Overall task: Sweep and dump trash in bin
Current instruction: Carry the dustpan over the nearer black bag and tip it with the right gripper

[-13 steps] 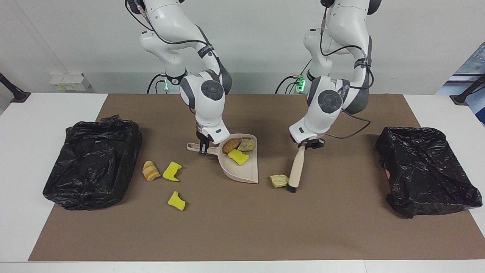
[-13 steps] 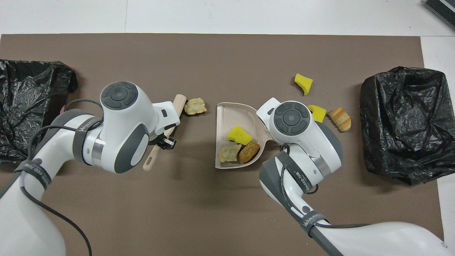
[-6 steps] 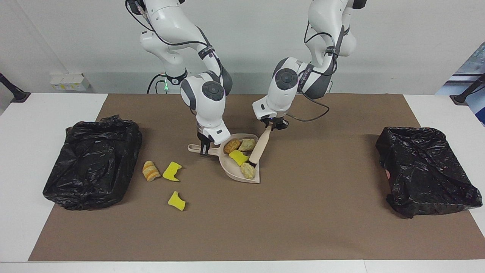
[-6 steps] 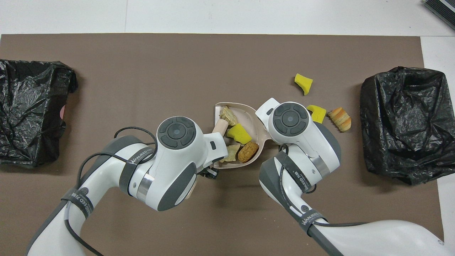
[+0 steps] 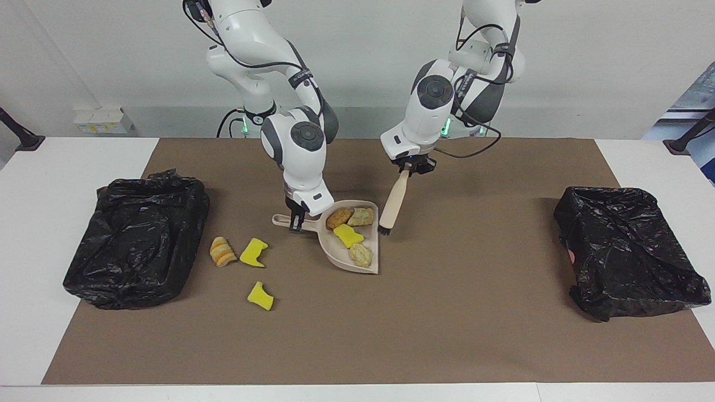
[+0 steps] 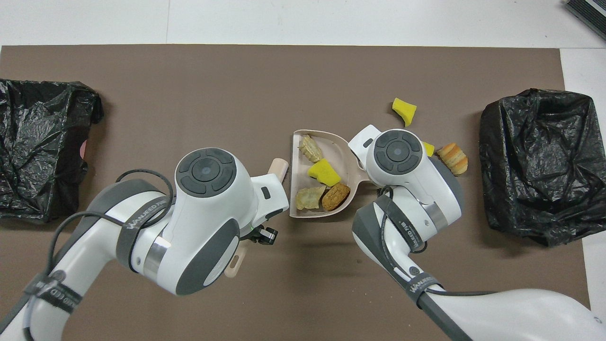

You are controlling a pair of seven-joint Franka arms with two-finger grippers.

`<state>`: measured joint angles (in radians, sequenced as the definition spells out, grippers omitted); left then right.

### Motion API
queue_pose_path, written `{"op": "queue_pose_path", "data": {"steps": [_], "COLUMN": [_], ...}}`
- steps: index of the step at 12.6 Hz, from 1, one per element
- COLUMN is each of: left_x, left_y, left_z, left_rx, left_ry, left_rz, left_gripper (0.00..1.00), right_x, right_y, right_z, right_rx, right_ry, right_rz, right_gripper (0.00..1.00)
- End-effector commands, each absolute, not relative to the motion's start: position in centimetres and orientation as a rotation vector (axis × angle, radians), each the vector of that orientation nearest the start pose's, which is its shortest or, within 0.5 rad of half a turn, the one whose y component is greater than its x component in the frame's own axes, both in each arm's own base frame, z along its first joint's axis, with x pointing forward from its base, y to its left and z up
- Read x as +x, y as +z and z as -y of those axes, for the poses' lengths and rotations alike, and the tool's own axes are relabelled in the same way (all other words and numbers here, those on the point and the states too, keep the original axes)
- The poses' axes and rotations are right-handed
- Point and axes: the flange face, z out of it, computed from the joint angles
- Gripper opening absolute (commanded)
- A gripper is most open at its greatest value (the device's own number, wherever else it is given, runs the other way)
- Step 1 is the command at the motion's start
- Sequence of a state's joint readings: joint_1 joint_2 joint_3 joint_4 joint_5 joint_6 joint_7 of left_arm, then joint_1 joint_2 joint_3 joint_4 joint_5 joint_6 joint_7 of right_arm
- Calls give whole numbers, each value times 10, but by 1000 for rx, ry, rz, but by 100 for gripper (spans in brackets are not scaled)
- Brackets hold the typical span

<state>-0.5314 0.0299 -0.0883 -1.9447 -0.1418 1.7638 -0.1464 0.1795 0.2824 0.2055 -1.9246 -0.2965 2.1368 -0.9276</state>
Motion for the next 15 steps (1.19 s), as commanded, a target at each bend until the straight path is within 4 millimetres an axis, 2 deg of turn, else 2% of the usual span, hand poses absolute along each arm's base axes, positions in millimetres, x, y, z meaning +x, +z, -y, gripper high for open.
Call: {"op": "queue_pose_path", "data": {"steps": [1, 2, 4, 5, 6, 8, 9, 11, 12, 14, 15], "left_x": [405, 393, 351, 335, 313, 276, 255, 220, 203, 178, 175], "left_y": [465, 461, 452, 445, 435, 414, 409, 397, 384, 362, 359], "left_z": [315, 315, 321, 319, 326, 345, 358, 371, 377, 379, 379], "left_rx": [-3089, -3083, -3051, -3054, -3071, -3089, -3089, -3100, -3118, -3139, -3135], "left_ry": [456, 456, 456, 426, 369, 288, 267, 225, 191, 156, 158], "left_rz": [-417, -321, -238, -173, -165, -44, -17, 14, 58, 9, -4], "left_gripper": [0, 0, 0, 0, 0, 0, 0, 0, 0, 0, 0], "right_x": [580, 586, 598, 603, 609, 618, 619, 615, 612, 601, 594], "right_y": [378, 390, 419, 430, 442, 460, 470, 479, 486, 488, 489], "right_z": [-183, -167, -127, -106, -81, -21, 12, 73, 105, 169, 194], "right_rx": [-2384, -2358, -2310, -2266, -2245, -2214, -2210, -2185, -2193, -2195, -2189], "right_ry": [214, 228, 249, 258, 265, 276, 264, 264, 238, 212, 220], "right_rz": [2287, 2309, 2342, 2358, 2371, 2384, 2393, 2411, 2398, 2385, 2393], "right_gripper": [0, 0, 0, 0, 0, 0, 0, 0, 0, 0, 0]}}
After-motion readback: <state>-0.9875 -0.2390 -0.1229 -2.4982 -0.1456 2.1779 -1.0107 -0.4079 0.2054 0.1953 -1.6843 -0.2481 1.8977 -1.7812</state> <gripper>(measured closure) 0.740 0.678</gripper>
